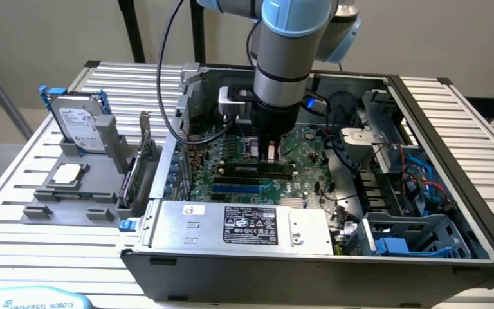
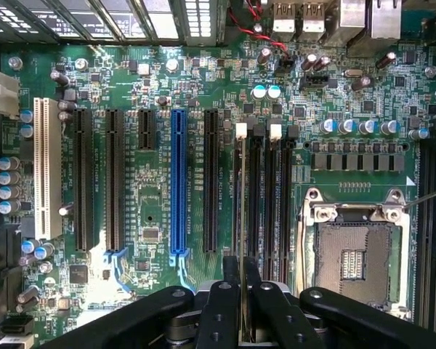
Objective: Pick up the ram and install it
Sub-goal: 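Insert the ram into the slot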
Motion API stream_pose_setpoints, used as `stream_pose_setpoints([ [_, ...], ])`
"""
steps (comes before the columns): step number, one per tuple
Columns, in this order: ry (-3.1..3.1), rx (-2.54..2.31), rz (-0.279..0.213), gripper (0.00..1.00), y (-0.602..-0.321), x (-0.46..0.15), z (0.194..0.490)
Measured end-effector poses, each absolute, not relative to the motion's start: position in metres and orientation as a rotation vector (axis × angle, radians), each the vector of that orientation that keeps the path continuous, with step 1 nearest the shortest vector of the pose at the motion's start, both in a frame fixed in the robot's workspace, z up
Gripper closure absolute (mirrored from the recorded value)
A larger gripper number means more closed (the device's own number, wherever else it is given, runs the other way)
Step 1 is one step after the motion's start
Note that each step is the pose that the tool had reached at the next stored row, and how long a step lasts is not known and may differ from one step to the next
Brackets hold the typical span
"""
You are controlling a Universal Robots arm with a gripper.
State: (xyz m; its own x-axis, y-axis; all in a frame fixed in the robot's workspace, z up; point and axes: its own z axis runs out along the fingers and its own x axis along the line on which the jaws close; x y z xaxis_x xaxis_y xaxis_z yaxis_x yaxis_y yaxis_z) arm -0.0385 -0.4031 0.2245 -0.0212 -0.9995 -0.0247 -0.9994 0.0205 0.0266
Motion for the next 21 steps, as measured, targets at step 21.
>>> stream_pose_setpoints([
  [21,-2.243,2.197,-0.056,0.87,-0.4014,-0.0392,0.2196],
])
